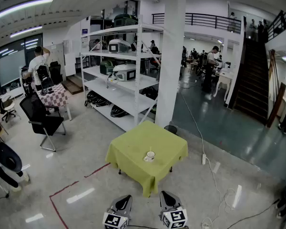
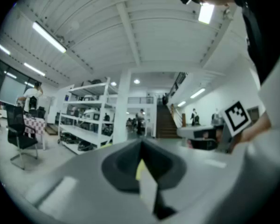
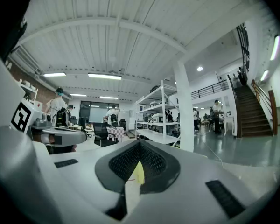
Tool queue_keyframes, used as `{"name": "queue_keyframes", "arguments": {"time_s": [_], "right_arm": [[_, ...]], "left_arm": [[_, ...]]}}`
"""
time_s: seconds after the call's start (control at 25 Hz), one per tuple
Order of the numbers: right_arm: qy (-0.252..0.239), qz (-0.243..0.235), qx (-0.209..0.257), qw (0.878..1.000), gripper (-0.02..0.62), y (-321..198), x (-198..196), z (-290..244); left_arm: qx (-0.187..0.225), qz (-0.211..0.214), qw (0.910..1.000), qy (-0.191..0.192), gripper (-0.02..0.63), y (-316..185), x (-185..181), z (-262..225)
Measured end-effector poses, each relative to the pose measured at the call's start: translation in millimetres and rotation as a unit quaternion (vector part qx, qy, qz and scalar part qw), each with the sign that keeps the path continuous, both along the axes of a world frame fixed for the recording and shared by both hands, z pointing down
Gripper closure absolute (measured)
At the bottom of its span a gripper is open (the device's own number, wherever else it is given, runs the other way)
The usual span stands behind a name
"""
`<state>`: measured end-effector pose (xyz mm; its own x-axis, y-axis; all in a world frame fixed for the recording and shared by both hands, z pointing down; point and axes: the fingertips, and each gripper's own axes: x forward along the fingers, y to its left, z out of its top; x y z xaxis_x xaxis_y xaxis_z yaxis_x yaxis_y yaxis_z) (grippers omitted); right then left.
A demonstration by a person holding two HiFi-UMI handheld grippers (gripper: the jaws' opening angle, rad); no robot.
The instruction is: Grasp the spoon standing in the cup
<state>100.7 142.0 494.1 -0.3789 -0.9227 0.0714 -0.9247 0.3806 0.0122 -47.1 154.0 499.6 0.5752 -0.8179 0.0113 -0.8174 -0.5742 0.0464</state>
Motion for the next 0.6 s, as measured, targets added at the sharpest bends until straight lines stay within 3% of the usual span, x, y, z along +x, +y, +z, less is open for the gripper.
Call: {"name": "queue_keyframes", "arguments": {"time_s": [0.32,0.6], "right_arm": [[-0.001,0.002,0.011,1.0,0.595,-3.7,-26.0,-4.7],[0.028,0.008,0.025,0.999,0.595,3.1,-60.5,0.1]], "left_arm": [[-0.002,-0.002,1.0,0.0,0.6,-7.3,-25.1,1.8],[-0.003,0.019,0.9998,-0.003,0.6,-7.6,-51.3,6.7]]}}
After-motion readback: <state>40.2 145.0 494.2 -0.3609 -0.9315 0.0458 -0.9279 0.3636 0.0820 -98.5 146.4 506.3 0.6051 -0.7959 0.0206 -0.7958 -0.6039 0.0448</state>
